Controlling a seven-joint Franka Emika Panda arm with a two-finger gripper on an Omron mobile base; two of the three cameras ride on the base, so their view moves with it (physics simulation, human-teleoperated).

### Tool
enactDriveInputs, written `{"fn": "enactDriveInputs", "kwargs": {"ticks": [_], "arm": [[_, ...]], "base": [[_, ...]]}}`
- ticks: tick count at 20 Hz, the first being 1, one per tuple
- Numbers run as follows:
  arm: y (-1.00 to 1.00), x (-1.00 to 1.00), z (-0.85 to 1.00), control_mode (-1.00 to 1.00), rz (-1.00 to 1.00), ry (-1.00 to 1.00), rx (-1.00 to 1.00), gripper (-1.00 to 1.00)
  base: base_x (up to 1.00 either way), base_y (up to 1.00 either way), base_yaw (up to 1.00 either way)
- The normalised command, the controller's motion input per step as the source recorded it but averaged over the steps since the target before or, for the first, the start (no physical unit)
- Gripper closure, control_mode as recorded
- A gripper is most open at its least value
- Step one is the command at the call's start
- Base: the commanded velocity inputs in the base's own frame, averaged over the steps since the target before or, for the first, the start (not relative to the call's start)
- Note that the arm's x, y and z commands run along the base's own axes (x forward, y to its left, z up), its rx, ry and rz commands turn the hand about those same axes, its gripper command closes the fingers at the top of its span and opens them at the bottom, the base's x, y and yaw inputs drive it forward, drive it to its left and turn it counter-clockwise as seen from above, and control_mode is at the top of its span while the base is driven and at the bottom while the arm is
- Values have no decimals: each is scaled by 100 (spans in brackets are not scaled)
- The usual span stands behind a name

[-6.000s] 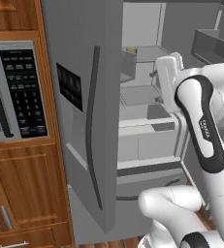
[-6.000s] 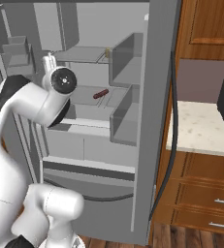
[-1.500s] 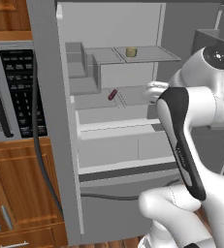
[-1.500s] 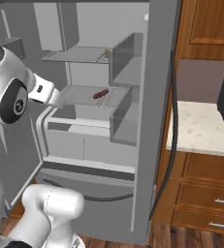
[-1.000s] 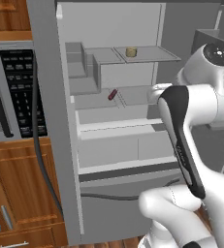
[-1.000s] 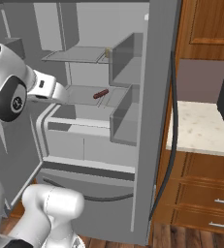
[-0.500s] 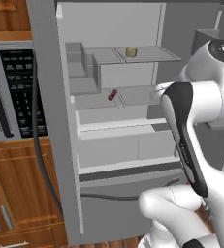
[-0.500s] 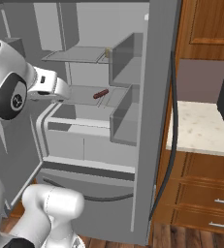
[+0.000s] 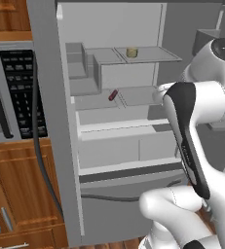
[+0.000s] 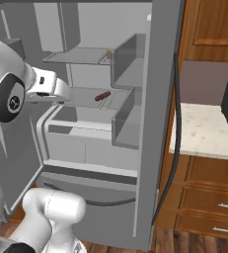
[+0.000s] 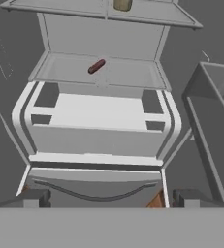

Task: Retrieve the sausage and cheese from the fridge and place them on the cutting board on the counter.

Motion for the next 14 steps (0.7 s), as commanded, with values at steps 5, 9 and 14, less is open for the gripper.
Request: {"fn": "enactDriveInputs", "kwargs": {"ticks": [5, 9, 14], "arm": [[0, 0, 0, 100, 0, 0, 0, -100], [0, 0, 0, 100, 0, 0, 0, -100], [0, 0, 0, 100, 0, 0, 0, -100]], "base": [[58, 0, 0], [89, 0, 0], [85, -1, 0]]}}
